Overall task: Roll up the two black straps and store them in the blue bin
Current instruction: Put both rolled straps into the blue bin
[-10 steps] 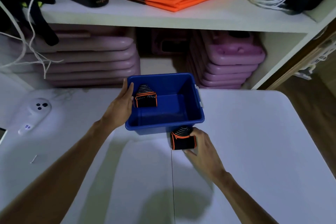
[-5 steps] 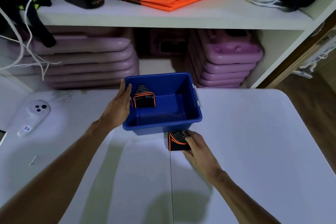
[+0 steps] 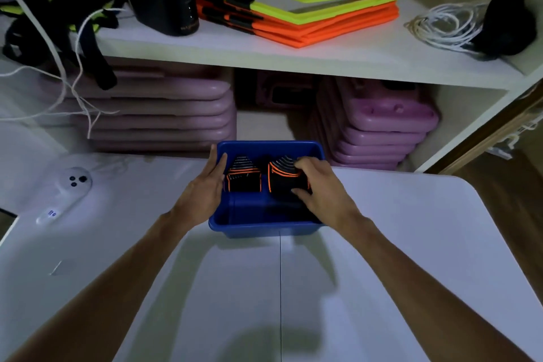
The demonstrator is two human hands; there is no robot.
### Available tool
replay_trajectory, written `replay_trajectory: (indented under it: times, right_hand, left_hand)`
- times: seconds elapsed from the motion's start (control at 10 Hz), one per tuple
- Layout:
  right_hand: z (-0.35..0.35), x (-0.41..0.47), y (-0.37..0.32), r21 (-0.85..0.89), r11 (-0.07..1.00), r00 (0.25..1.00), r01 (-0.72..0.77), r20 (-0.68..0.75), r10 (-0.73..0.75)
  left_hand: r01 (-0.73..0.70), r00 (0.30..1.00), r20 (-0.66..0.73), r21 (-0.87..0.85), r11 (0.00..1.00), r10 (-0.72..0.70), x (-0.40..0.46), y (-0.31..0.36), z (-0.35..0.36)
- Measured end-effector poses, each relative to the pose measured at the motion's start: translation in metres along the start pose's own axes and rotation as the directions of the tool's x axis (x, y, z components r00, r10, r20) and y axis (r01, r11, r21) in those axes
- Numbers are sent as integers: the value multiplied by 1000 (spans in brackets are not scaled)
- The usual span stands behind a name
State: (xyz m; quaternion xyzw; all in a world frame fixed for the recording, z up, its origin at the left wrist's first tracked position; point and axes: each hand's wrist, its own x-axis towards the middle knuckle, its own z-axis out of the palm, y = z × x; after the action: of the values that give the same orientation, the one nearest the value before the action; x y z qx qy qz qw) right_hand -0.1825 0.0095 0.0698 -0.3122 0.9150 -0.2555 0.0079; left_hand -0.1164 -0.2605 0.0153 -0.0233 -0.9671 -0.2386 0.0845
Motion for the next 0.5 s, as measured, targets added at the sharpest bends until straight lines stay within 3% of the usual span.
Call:
replay_trajectory:
  times: [0.1, 0.3, 0.5]
  right_hand:
    - [26, 34, 13, -123, 989, 976, -84, 188, 107]
    - [68, 62, 16, -142, 960, 939, -240, 217, 266]
    - [71, 58, 14, -104, 944, 919, -313, 217, 329]
  left_hand:
    - [-9, 1000, 14, -41, 999, 10, -1, 2, -2]
    - [158, 985, 79, -75, 985, -152, 5, 14, -7]
    - [180, 983, 57, -104, 978, -175, 5, 16, -3]
